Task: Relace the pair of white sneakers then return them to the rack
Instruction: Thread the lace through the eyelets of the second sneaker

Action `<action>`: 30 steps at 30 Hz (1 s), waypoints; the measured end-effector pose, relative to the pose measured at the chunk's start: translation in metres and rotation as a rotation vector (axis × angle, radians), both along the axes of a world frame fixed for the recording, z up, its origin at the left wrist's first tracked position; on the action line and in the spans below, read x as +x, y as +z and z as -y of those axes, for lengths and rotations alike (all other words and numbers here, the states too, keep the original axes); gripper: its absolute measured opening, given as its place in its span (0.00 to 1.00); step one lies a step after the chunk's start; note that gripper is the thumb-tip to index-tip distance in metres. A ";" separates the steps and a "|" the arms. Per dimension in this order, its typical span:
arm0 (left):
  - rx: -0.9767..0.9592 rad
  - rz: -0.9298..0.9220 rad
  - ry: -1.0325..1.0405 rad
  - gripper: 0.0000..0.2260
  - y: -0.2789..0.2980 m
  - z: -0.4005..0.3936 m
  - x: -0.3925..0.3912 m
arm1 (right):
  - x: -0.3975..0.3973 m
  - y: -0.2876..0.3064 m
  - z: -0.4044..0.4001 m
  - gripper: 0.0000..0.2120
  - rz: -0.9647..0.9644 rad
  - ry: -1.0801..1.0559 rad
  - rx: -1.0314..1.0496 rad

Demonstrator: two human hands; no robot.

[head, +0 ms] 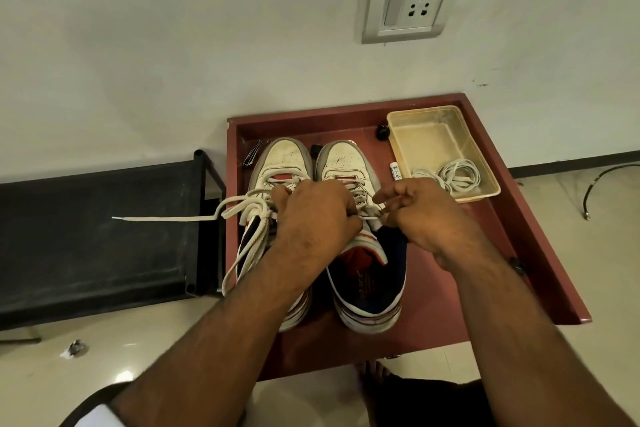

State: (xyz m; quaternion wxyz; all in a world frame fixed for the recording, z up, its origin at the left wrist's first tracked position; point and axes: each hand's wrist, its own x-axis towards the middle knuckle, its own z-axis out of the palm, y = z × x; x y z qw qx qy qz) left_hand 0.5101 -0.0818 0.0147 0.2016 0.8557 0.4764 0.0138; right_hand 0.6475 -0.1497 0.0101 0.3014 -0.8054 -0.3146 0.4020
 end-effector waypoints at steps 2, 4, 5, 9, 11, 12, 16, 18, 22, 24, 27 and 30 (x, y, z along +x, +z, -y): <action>0.001 -0.006 -0.006 0.07 -0.001 0.000 0.000 | 0.001 -0.001 0.000 0.14 -0.020 -0.006 -0.005; 0.007 -0.017 -0.004 0.08 -0.001 0.000 0.000 | 0.001 -0.001 0.000 0.14 -0.057 -0.016 -0.008; 0.014 -0.015 0.001 0.08 -0.002 0.000 0.001 | 0.002 -0.001 0.000 0.13 -0.073 -0.018 -0.008; 0.023 -0.011 0.011 0.09 -0.002 0.004 0.001 | 0.002 -0.002 0.000 0.11 -0.089 -0.025 -0.012; 0.020 -0.007 0.004 0.09 -0.002 0.005 0.001 | 0.002 -0.003 0.000 0.11 -0.087 -0.034 -0.014; 0.018 -0.005 0.002 0.09 -0.003 0.005 0.001 | 0.003 -0.003 0.000 0.10 -0.090 -0.039 -0.012; -0.007 0.009 -0.014 0.08 -0.004 0.005 0.002 | 0.002 0.000 0.001 0.09 -0.117 -0.061 -0.007; -0.009 0.023 -0.020 0.08 -0.004 0.005 0.002 | 0.002 0.002 0.002 0.08 -0.146 -0.076 -0.001; -0.044 0.074 -0.036 0.07 -0.004 0.004 0.001 | 0.001 0.004 0.002 0.06 -0.204 -0.114 0.015; -0.044 0.077 -0.041 0.07 -0.004 0.004 0.001 | 0.000 0.004 0.002 0.04 -0.214 -0.127 0.029; -0.011 0.041 -0.039 0.08 -0.004 0.007 0.002 | 0.003 0.006 0.003 0.05 -0.347 -0.212 0.027; 0.054 0.070 -0.041 0.09 -0.008 0.010 0.003 | 0.010 0.006 0.005 0.07 -0.451 -0.215 0.008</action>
